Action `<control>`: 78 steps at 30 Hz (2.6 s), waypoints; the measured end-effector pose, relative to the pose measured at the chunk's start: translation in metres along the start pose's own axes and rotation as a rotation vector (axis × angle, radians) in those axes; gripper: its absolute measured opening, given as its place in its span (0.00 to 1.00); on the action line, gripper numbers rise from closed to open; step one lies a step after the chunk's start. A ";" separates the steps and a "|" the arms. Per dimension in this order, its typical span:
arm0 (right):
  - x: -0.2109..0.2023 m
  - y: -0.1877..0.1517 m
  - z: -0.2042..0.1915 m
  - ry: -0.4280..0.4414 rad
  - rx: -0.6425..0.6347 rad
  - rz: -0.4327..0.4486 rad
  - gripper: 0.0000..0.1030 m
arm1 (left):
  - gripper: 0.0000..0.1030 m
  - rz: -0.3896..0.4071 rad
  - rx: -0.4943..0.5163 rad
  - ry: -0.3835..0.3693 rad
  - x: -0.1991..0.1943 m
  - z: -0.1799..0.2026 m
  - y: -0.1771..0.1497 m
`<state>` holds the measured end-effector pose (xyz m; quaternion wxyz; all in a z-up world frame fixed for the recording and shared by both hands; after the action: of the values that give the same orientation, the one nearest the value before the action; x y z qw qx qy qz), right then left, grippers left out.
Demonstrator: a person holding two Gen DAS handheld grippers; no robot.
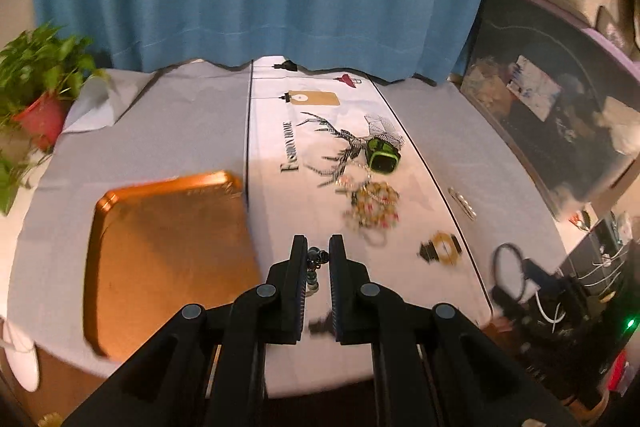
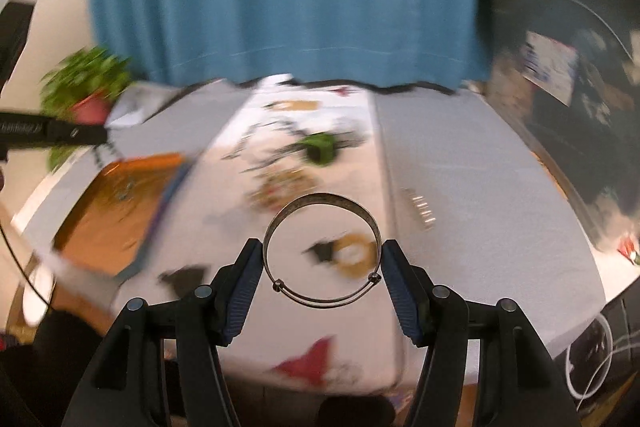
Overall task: Organize jewelry
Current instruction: 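Grasp and lift the silver bangle with the right tool while the left tool grasps the dark beaded bracelet, then carry the bangle and beaded bracelet over the orange tray and open both tools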
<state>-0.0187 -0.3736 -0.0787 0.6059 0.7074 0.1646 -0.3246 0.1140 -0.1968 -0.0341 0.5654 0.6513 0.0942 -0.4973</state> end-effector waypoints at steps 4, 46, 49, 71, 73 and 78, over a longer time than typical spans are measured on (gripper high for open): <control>-0.023 -0.020 -0.043 0.054 -0.041 -0.012 0.59 | 0.08 0.015 -0.034 -0.005 -0.032 -0.010 -0.030; -0.032 -0.040 -0.158 0.159 -0.192 -0.071 0.59 | 0.08 0.104 -0.168 0.083 -0.102 -0.120 -0.076; -0.017 -0.032 -0.169 0.180 -0.193 -0.082 0.59 | 0.08 0.110 -0.162 0.113 -0.095 -0.135 -0.069; 0.107 0.029 -0.267 0.282 -0.282 -0.094 0.59 | 0.08 0.058 -0.239 0.068 0.007 -0.210 -0.023; 0.120 0.028 -0.274 0.288 -0.285 -0.106 0.59 | 0.08 0.042 -0.241 0.077 0.019 -0.214 -0.024; 0.146 0.022 -0.281 0.289 -0.294 -0.144 0.59 | 0.09 0.007 -0.224 0.138 0.046 -0.221 -0.031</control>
<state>0.1751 -0.1303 -0.1428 0.6477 0.6370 0.3457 -0.2348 0.2346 -0.0226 -0.1185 0.6284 0.6172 0.1853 -0.4358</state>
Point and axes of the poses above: each gripper's, at about its wrist camera, not at the fingertips, and x roughly the way its jaws point, z to its right, y to its top, the point moved 9 cm from there along x, roughly the way its jaws point, and after that the axes turned 1 degree about y, right-handed, at the moved point
